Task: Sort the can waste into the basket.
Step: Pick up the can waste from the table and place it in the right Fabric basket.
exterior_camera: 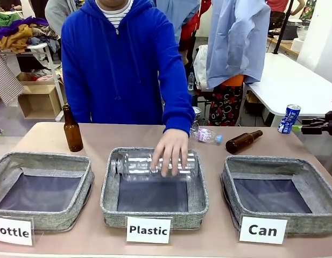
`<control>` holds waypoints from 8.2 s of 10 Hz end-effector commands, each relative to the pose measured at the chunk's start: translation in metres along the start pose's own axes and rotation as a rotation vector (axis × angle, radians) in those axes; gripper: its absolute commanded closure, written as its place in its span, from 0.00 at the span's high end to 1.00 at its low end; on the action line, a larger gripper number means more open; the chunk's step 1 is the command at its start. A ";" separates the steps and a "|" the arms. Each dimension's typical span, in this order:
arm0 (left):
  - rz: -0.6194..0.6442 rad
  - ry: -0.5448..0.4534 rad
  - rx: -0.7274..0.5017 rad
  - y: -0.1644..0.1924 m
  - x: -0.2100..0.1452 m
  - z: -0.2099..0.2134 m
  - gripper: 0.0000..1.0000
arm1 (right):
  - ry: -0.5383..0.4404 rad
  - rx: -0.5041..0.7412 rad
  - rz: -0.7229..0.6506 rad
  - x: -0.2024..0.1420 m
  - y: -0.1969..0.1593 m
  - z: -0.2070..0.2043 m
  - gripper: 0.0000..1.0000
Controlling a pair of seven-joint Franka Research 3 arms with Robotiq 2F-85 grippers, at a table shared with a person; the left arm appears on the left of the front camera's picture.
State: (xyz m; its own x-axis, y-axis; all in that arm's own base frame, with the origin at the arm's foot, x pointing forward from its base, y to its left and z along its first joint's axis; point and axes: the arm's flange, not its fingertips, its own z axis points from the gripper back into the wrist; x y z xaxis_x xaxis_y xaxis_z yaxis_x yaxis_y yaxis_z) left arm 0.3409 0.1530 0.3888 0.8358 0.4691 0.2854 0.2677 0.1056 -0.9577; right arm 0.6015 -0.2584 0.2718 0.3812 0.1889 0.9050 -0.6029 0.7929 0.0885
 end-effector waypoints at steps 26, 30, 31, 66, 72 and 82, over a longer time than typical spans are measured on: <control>0.011 0.006 -0.007 -0.004 -0.001 0.000 1.00 | -0.253 -0.263 0.002 0.016 -0.042 -0.073 1.00; 0.011 0.006 -0.007 -0.004 -0.001 0.000 1.00 | -0.248 -0.223 0.001 0.014 -0.040 -0.071 0.00; 0.011 0.006 -0.007 -0.004 -0.001 0.000 1.00 | -0.257 -0.212 -0.001 0.015 -0.038 -0.069 0.00; 0.011 0.006 -0.007 -0.004 -0.001 0.000 1.00 | 0.056 0.477 -0.753 0.152 0.235 0.134 1.00; 0.011 0.006 -0.007 -0.004 -0.001 0.000 1.00 | 0.174 0.486 -0.734 0.128 0.212 0.138 1.00; 0.000 -0.001 -0.001 0.000 0.000 0.001 1.00 | 0.174 0.486 -0.734 0.128 0.212 0.138 1.00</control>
State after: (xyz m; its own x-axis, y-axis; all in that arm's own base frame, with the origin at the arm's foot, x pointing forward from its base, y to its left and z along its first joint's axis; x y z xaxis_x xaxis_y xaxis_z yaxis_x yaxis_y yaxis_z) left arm 0.3407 0.1537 0.3889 0.8352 0.4703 0.2851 0.2676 0.1054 -0.9577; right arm 0.4282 -0.1448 0.4637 0.8691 -0.1713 0.4640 -0.3612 0.4208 0.8321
